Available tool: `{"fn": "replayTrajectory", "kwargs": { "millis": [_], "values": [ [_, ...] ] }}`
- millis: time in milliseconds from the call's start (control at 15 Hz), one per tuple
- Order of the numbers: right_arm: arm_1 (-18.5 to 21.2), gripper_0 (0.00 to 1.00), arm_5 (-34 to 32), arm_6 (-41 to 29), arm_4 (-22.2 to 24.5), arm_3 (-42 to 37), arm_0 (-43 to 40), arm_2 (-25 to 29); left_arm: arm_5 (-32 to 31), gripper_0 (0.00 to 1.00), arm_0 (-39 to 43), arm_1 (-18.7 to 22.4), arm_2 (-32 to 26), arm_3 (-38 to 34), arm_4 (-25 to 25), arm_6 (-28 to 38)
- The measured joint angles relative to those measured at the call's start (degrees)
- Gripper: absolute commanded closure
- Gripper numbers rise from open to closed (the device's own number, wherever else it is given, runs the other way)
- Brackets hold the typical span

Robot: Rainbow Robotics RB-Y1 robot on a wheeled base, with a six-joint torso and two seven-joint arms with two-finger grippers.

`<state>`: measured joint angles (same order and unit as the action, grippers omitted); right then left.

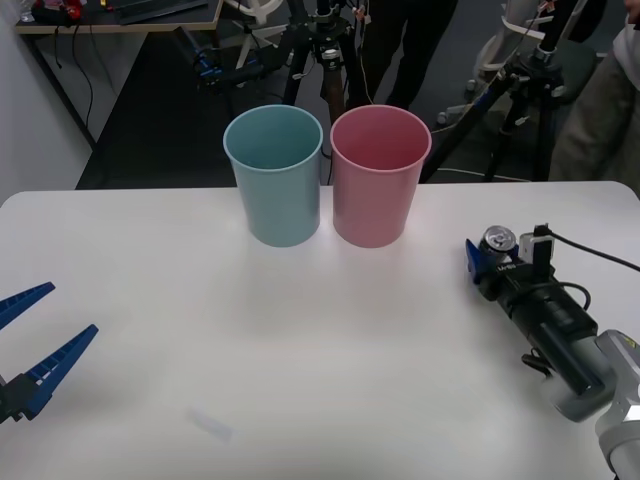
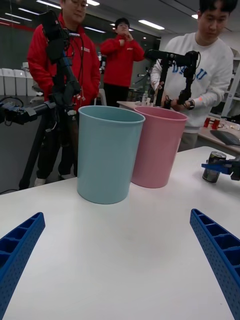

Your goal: Grasp the object on the table and drop it into the matching bin: aluminum can to the light blue bin, PET bottle to the pink bin.

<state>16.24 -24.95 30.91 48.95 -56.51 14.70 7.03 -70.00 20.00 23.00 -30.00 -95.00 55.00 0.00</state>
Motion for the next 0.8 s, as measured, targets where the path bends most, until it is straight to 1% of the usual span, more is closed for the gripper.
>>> {"fn": "replayTrajectory", "kwargs": {
  "millis": [467,667,800],
  "values": [
    [0.01,1.0,-0.68,-0.06,-0.07,-0.64,-0.18,-0.01,0.0,0.0,0.0,0.0,0.0,0.0,0.0,0.0],
    [0.0,1.0,-0.76,-0.44,0.4,-3.72,-1.46,-0.02,0.0,0.0,0.0,0.0,0.0,0.0,0.0,0.0],
    [0.01,1.0,-0.72,-0.79,0.77,-7.77,-3.49,-0.61,0.0,0.0,0.0,0.0,0.0,0.0,0.0,0.0]
  ]
}}
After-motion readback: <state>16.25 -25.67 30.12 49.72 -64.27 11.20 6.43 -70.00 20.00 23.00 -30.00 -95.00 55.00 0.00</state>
